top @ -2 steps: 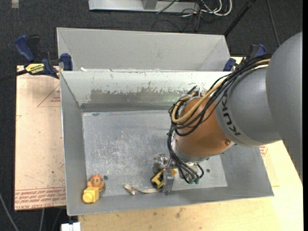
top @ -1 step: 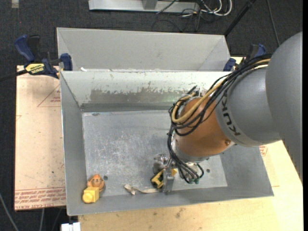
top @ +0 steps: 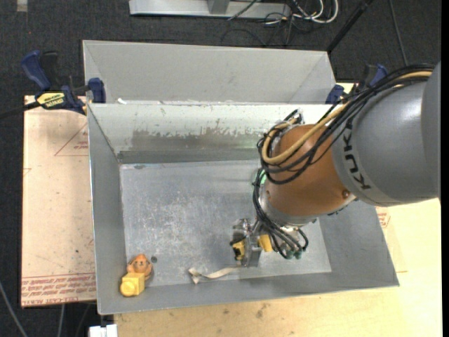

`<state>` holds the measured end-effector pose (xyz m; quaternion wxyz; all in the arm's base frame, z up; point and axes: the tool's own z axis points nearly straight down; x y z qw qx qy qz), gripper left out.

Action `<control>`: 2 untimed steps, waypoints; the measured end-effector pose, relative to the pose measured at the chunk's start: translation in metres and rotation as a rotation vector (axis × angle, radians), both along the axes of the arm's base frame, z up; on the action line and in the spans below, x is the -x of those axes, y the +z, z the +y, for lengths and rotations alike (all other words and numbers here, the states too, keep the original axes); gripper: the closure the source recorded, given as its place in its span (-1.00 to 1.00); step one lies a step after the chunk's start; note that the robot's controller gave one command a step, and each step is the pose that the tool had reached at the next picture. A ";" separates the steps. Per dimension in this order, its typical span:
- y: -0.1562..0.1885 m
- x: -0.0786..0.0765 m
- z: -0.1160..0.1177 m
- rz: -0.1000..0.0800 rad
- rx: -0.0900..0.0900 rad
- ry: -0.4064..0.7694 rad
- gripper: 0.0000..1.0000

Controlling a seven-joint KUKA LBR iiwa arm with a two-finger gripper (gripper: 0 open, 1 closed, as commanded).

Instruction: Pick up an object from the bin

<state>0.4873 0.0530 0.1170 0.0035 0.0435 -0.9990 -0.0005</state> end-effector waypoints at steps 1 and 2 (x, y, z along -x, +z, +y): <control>0.008 -0.006 0.001 -0.016 -0.001 0.038 1.00; 0.046 -0.010 -0.010 0.000 0.000 0.033 1.00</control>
Offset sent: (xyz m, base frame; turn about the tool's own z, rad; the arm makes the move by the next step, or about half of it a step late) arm 0.0285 -0.0319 0.1723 -0.0136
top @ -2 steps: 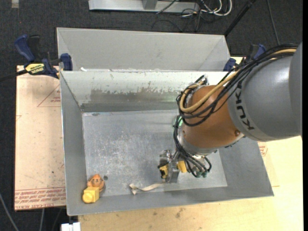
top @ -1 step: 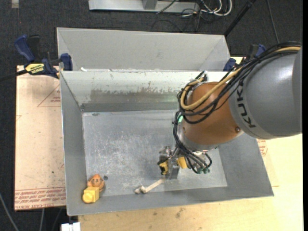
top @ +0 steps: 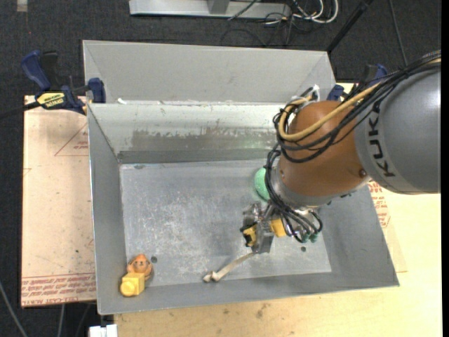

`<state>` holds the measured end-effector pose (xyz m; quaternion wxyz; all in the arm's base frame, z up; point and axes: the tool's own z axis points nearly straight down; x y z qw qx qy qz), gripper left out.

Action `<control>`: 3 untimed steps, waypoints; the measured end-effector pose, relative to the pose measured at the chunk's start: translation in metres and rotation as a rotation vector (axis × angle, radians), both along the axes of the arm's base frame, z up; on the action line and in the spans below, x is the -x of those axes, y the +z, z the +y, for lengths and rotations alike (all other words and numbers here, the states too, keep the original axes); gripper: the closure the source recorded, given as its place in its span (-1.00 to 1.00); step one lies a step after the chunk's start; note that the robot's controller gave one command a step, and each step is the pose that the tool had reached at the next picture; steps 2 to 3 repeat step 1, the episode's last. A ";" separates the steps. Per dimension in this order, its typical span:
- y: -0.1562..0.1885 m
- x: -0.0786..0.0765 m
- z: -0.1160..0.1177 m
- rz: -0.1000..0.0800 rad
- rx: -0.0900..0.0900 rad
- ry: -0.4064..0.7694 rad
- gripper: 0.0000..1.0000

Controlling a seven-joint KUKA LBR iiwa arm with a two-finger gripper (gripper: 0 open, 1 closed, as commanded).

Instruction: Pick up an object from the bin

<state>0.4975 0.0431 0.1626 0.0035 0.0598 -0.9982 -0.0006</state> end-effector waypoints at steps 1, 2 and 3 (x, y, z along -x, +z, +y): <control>-0.020 -0.029 -0.006 -0.021 -0.001 -0.009 1.00; -0.020 -0.029 -0.006 -0.021 -0.001 -0.009 1.00; -0.020 -0.029 -0.006 -0.021 -0.001 -0.009 1.00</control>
Offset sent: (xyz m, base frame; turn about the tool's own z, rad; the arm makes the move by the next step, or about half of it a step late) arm -0.0044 -0.0160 0.1654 0.0021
